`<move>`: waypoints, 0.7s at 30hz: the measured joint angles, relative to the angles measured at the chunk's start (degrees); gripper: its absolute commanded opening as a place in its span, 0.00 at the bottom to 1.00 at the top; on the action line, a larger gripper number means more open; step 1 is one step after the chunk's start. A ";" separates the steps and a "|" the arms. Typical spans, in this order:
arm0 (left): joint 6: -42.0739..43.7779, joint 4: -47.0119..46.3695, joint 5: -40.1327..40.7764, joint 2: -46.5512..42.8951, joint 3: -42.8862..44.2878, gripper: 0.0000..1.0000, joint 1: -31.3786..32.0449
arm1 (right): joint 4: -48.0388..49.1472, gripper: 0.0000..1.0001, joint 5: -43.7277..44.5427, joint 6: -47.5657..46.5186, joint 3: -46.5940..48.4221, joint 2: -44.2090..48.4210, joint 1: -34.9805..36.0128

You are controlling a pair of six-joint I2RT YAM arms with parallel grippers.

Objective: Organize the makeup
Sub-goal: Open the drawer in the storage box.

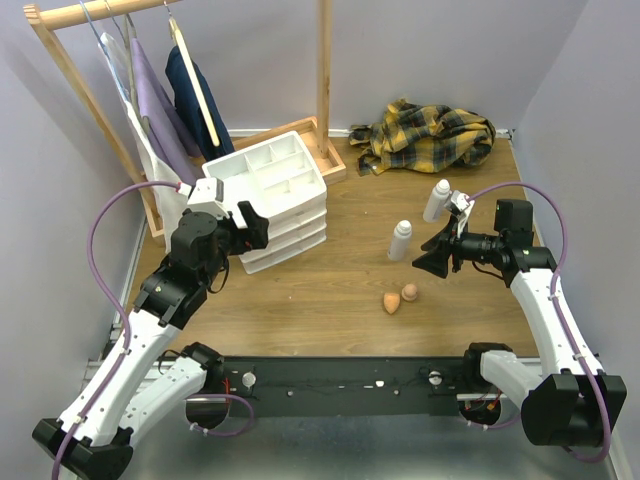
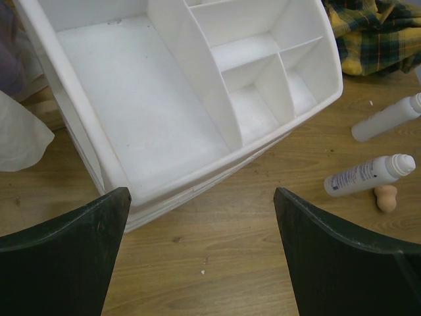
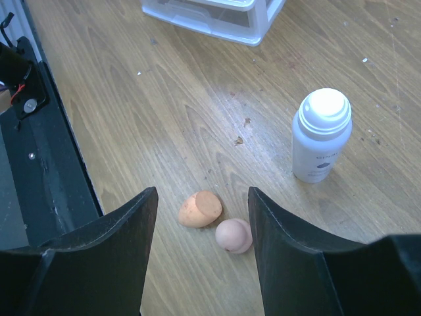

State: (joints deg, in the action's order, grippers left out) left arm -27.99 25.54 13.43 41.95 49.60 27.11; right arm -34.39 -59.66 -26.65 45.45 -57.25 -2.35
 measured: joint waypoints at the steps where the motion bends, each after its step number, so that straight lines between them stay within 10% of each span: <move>1: -0.15 0.26 0.02 0.17 0.26 0.99 0.00 | 0.00 0.65 0.00 0.00 0.00 0.00 0.00; 21: -1.88 0.72 2.43 1.44 2.10 0.99 0.00 | -0.02 0.65 0.00 -0.04 0.00 0.00 0.00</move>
State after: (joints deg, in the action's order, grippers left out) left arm -29.87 26.26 15.86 43.40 51.70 27.11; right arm -34.41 -59.66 -26.70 45.45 -57.25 -2.35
